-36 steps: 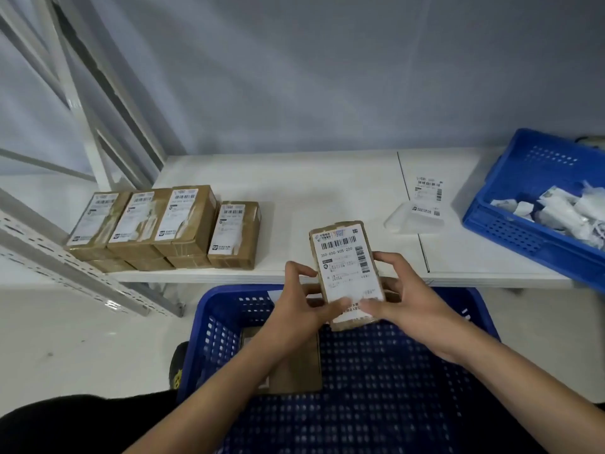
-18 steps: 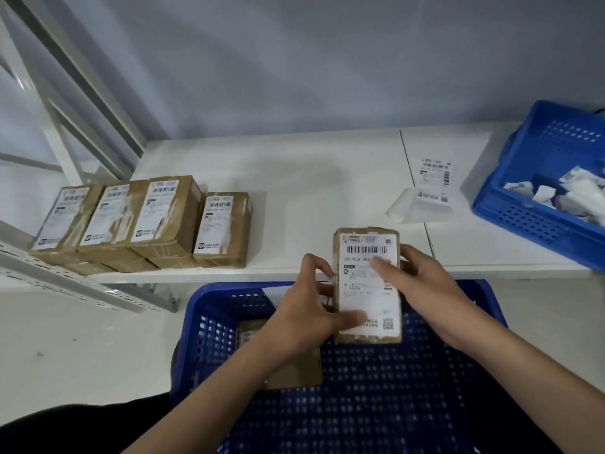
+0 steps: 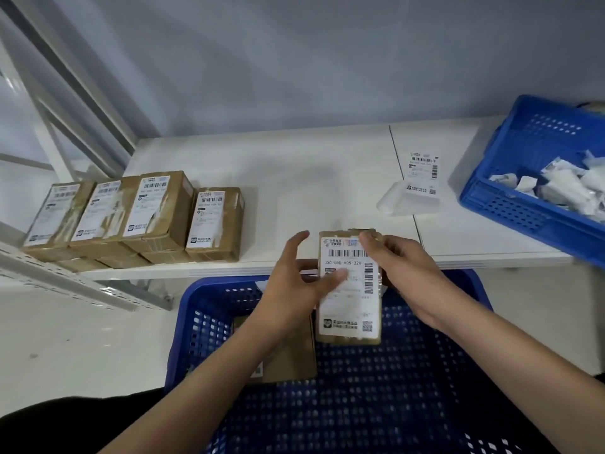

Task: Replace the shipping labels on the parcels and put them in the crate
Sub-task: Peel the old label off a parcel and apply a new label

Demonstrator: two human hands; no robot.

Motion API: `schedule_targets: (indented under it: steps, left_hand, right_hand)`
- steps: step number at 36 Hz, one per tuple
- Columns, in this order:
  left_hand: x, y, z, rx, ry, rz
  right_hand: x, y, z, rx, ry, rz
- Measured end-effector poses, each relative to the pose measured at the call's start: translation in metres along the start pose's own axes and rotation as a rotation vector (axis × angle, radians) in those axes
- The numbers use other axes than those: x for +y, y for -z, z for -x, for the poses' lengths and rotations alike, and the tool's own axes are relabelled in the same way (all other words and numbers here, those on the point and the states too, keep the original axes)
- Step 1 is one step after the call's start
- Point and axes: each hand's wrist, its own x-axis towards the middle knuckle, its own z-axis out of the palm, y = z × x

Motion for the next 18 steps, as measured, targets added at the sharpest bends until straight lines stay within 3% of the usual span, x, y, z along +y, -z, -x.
schedule_targets:
  steps: [3,10,18]
  left_hand:
    - [0.003,0.005,-0.002,0.061,0.042,0.020]
    - [0.004,0.011,-0.002,0.038,0.077,0.055]
    - [0.005,0.018,-0.013,0.159,-0.005,0.001]
  right_hand:
    - [-0.001,-0.009,0.000,-0.001,0.024,0.004]
    - [0.002,-0.017,-0.001,-0.051,0.026,0.036]
    - [0.006,-0.024,0.002,-0.095,0.034,0.042]
